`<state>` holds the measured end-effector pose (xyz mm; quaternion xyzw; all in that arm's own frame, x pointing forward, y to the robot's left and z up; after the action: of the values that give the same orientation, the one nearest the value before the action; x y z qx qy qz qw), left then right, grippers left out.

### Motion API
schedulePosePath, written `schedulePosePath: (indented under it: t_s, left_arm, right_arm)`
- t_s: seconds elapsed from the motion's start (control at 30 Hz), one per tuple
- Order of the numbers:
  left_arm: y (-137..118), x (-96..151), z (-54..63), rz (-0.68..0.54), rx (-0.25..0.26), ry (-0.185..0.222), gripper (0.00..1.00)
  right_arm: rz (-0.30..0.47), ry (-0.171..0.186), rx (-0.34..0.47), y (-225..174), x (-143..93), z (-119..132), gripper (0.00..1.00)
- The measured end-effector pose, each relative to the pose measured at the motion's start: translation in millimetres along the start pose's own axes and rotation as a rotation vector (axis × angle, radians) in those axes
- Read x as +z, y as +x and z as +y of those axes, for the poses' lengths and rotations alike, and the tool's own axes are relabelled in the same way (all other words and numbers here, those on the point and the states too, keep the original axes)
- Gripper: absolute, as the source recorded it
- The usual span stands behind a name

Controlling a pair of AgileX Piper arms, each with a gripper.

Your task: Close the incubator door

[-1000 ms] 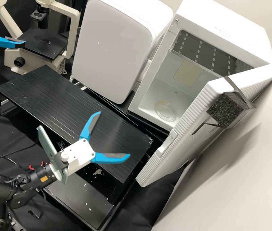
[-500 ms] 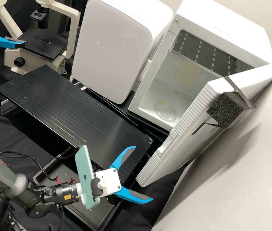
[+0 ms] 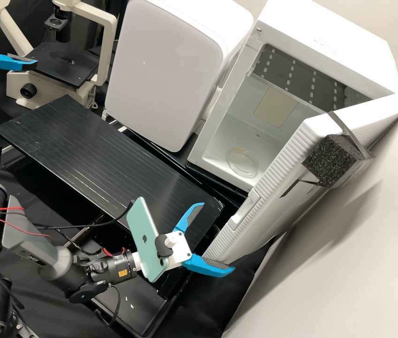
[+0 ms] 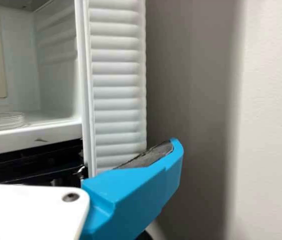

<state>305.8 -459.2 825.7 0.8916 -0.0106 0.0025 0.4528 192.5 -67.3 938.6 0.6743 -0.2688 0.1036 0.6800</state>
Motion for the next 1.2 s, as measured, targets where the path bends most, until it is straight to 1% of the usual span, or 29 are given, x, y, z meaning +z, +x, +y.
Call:
schedulePosePath:
  t_s: [0.13,0.2,0.27,0.4,0.43,0.5,0.57,0.7,0.83,0.93,1.0,1.07,1.13,1.2]
  left_arm:
    - [0.0,0.0,0.0,0.0,0.0,0.0,1.0]
    - [0.0,0.0,0.0,0.0,0.0,0.0,1.0]
    - [0.0,0.0,0.0,0.0,0.0,0.0,1.0]
    - [0.0,0.0,0.0,0.0,0.0,0.0,1.0]
    - [0.0,0.0,0.0,0.0,0.0,0.0,1.0]
    - [0.0,0.0,0.0,0.0,0.0,0.0,1.0]
    - [0.0,0.0,0.0,0.0,0.0,0.0,1.0]
    - [0.0,0.0,0.0,0.0,0.0,0.0,1.0]
    - [0.0,0.0,0.0,0.0,0.0,0.0,1.0]
    - [0.0,0.0,0.0,0.0,0.0,0.0,1.0]
    - [0.0,0.0,0.0,0.0,0.0,0.0,1.0]
    - [0.0,0.0,0.0,0.0,0.0,0.0,1.0]
    - [0.0,0.0,0.0,0.0,0.0,0.0,1.0]
    - [0.0,0.0,0.0,0.0,0.0,0.0,1.0]
  right_arm:
    - [-0.007,-0.006,0.005,0.1,1.1,0.2,1.0]
    - [0.002,-0.009,0.012,-0.9,-1.4,2.0,1.0]
    - [0.015,0.007,0.015,-4.6,-5.1,3.8,1.0]
    - [0.054,0.057,0.004,-11.4,-12.7,6.3,1.0]
    - [0.064,0.08,-0.003,-14.0,-15.3,7.4,1.0]
    - [0.084,0.115,-0.024,-19.6,-20.8,7.9,1.0]
    - [0.111,0.133,-0.045,-28.0,-28.6,8.2,1.0]
    - [0.204,0.136,-0.066,-42.7,-48.1,9.8,1.0]
    - [0.315,0.161,-0.088,-49.7,-68.5,8.0,1.0]
    - [0.38,0.178,-0.14,-52.7,-80.6,-0.3,1.0]
    - [0.406,0.182,-0.169,-54.1,-85.4,-4.5,1.0]
    - [0.429,0.176,-0.184,-56.0,-89.3,-6.2,1.0]
    - [0.43,0.171,-0.173,-60.3,-89.0,-4.6,1.0]
    - [0.411,0.158,-0.143,-65.4,-84.9,-0.5,1.0]
